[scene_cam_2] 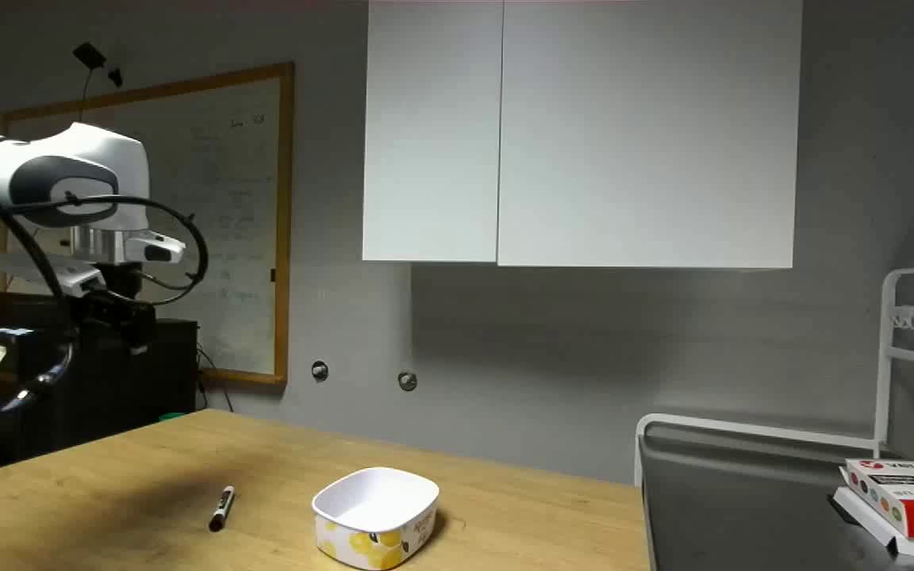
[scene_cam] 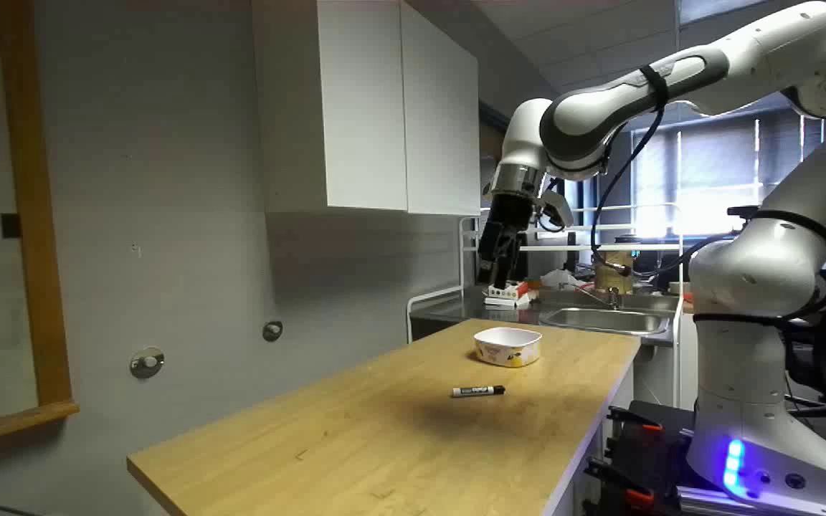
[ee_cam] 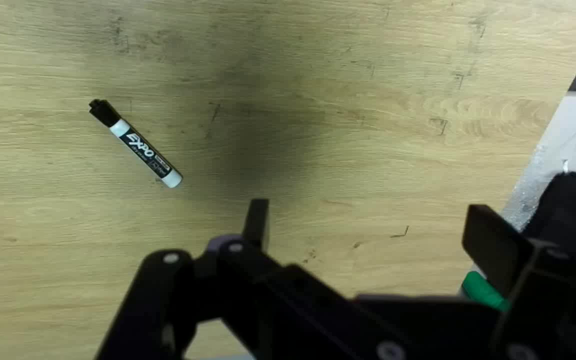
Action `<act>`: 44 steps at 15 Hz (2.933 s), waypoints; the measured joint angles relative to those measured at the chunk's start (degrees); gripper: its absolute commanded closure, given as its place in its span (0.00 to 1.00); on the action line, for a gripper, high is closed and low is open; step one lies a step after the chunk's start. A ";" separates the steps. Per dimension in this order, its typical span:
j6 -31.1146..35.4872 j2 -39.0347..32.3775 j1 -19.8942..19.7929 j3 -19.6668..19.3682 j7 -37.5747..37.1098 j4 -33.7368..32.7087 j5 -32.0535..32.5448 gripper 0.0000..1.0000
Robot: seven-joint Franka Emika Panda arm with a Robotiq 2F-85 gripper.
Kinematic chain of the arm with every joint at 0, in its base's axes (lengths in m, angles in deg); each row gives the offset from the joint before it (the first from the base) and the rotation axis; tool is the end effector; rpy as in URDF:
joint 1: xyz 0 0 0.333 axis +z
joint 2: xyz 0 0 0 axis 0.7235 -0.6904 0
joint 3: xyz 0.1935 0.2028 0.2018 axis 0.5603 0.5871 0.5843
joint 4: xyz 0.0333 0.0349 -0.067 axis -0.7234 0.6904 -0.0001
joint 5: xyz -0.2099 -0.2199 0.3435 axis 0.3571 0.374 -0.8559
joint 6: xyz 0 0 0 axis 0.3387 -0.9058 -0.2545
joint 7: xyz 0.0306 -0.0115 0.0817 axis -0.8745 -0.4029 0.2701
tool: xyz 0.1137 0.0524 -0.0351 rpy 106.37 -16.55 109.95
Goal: Put the marker in the bowl
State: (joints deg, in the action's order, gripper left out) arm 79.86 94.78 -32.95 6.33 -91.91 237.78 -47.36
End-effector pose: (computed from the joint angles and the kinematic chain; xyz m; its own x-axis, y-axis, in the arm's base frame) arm 0.3779 0.1507 0.4526 0.9742 0.0805 0.2110 0.1295 -0.9645 -0.2300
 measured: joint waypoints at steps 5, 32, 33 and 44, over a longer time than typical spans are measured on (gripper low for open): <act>0.00 0.00 0.00 0.00 0.00 0.00 0.00 0.00; 2.13 -23.21 -3.04 -11.14 30.87 -4.43 7.70 0.00; 3.05 -26.12 -2.78 -10.89 31.62 -5.47 7.54 0.00; 5.96 -54.41 -8.41 -6.73 32.45 -22.65 10.27 0.00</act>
State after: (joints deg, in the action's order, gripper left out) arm 85.83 40.36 -41.36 -0.40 -59.47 215.13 -37.09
